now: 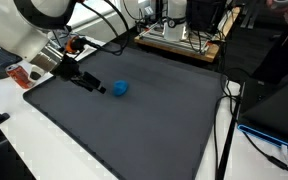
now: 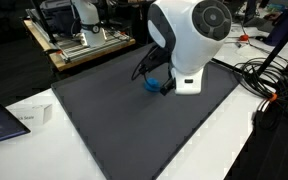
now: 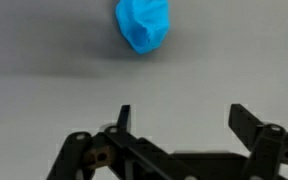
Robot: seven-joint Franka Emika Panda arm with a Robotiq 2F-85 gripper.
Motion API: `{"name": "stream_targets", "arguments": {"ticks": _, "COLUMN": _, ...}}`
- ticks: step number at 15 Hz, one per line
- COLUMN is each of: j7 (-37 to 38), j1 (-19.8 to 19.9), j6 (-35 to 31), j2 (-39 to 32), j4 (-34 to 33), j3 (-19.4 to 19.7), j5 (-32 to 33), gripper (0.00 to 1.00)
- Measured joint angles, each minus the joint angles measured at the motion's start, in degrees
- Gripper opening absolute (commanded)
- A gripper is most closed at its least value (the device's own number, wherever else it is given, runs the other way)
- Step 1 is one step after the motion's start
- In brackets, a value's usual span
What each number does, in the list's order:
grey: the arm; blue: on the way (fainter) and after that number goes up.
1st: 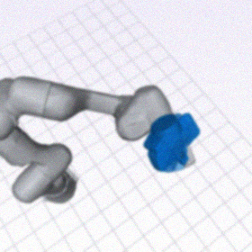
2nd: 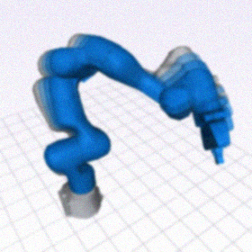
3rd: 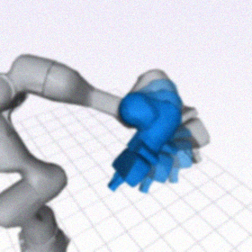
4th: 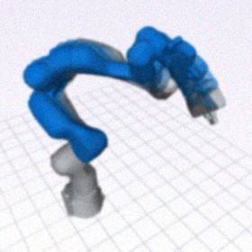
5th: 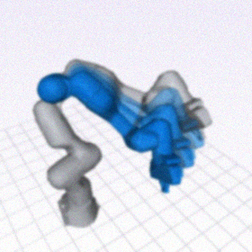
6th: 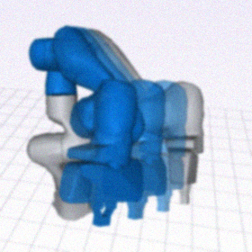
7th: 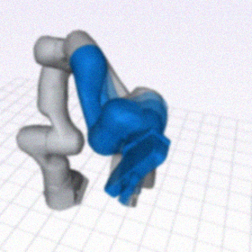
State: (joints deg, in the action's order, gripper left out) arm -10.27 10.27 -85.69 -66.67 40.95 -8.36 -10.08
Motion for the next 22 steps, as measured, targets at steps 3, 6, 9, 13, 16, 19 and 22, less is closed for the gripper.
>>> {"name": "stream_targets", "arguments": {"ticks": 3, "j7": -2.36, "j1": 1.19, "j6": -1.12, "j2": -0.51, "j4": 0.11, "j3": -0.67, "j5": -0.1, "gripper": 1.0}}
{"name": "stream_targets", "arguments": {"ticks": 6, "j7": -4.35, "j1": 1.99, "j6": -2.64, "j2": -0.6, "j4": 0.96, "j3": -0.76, "j5": -0.1, "gripper": 1.0}}
{"name": "stream_targets", "arguments": {"ticks": 9, "j7": -6.47, "j1": 2.72, "j6": -4.84, "j2": -0.44, "j4": 2.57, "j3": -0.74, "j5": -0.08, "gripper": 1.0}}
{"name": "stream_targets", "arguments": {"ticks": 13, "j7": -7.71, "j1": 3.6, "j6": -7.96, "j2": 1.04, "j4": 7.03, "j3": -0.36, "j5": 0.07, "gripper": 1.0}}
{"name": "stream_targets", "arguments": {"ticks": 16, "j7": -7.7, "j1": 4.14, "j6": -9.85, "j2": 4.51, "j4": 13.29, "j3": 0.29, "j5": 0.09, "gripper": 1.0}}
{"name": "stream_targets", "arguments": {"ticks": 19, "j7": -7.52, "j1": 4.71, "j6": -11.17, "j2": 9.42, "j4": 20.5, "j3": 0.77, "j5": 0.08, "gripper": 1.0}}
{"name": "stream_targets", "arguments": {"ticks": 22, "j7": -7.5, "j1": 5.11, "j6": -13.78, "j2": 14.57, "j4": 27.67, "j3": 1.1, "j5": -0.13, "gripper": 1.0}}
